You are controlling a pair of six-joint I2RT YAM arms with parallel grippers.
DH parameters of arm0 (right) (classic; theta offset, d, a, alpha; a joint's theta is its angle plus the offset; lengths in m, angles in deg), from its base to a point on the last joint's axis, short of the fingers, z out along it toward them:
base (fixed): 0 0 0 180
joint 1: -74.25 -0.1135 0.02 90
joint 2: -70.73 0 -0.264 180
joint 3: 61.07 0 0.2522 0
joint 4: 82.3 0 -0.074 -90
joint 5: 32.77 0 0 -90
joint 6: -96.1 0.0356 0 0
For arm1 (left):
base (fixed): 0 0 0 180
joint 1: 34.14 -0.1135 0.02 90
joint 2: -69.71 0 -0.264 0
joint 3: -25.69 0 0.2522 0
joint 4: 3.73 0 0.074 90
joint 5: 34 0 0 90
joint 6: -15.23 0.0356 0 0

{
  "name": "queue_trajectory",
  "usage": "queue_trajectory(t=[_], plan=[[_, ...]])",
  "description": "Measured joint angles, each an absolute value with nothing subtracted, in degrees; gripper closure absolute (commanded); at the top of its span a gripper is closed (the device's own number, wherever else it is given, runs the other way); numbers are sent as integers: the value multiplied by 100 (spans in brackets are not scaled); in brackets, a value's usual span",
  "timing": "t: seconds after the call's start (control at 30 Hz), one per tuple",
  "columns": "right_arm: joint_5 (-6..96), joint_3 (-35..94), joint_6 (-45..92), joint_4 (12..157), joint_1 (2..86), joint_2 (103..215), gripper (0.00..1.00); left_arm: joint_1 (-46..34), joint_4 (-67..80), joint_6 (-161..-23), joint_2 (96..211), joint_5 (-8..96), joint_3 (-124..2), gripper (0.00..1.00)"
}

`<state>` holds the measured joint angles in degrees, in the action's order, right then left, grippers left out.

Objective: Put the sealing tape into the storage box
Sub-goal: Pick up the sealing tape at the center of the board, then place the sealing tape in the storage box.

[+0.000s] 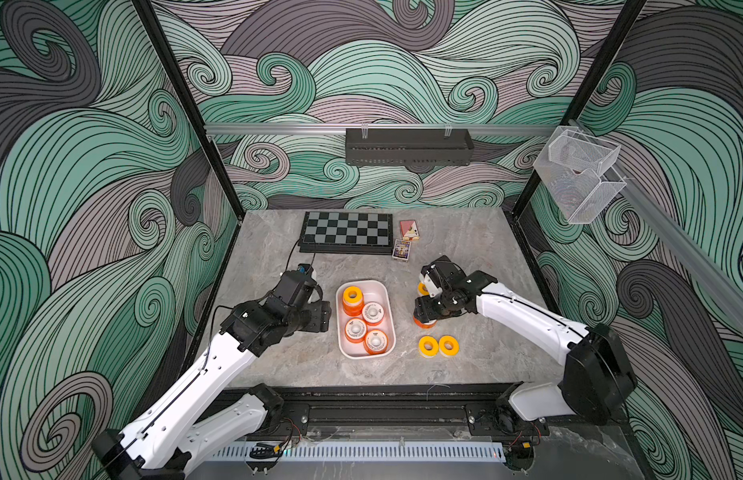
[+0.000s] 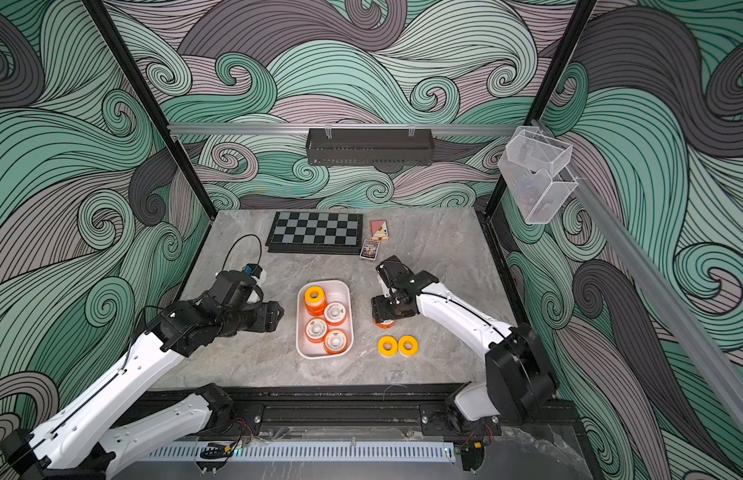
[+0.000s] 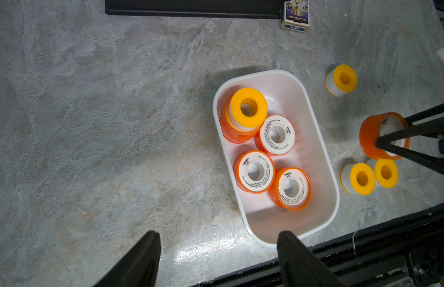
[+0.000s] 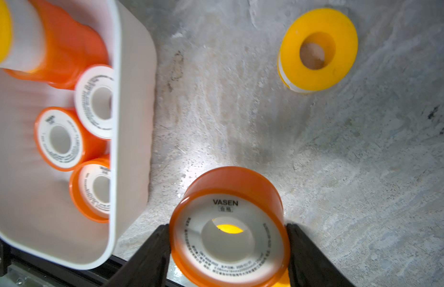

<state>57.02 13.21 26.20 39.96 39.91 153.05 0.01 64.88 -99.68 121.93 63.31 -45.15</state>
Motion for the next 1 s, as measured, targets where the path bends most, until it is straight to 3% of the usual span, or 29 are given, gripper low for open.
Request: queue_trajectory(t=[0.2, 0.5, 0.73, 1.0], plan=[[5569, 2096, 2685, 3749, 3462, 15502, 37, 1, 6488, -9968, 12193, 6336, -4515, 22], [5482, 3393, 2751, 3670, 2780, 16732, 37, 1, 6488, -9968, 12191, 6358, -4515, 22], [5475, 3537, 2751, 3580, 2684, 17102, 36, 1, 6488, -9968, 12185, 6377, -4513, 22], [4959, 3491, 2587, 3771, 2581, 17078, 25, 1, 6488, -9970, 12154, 6393, -4513, 22]])
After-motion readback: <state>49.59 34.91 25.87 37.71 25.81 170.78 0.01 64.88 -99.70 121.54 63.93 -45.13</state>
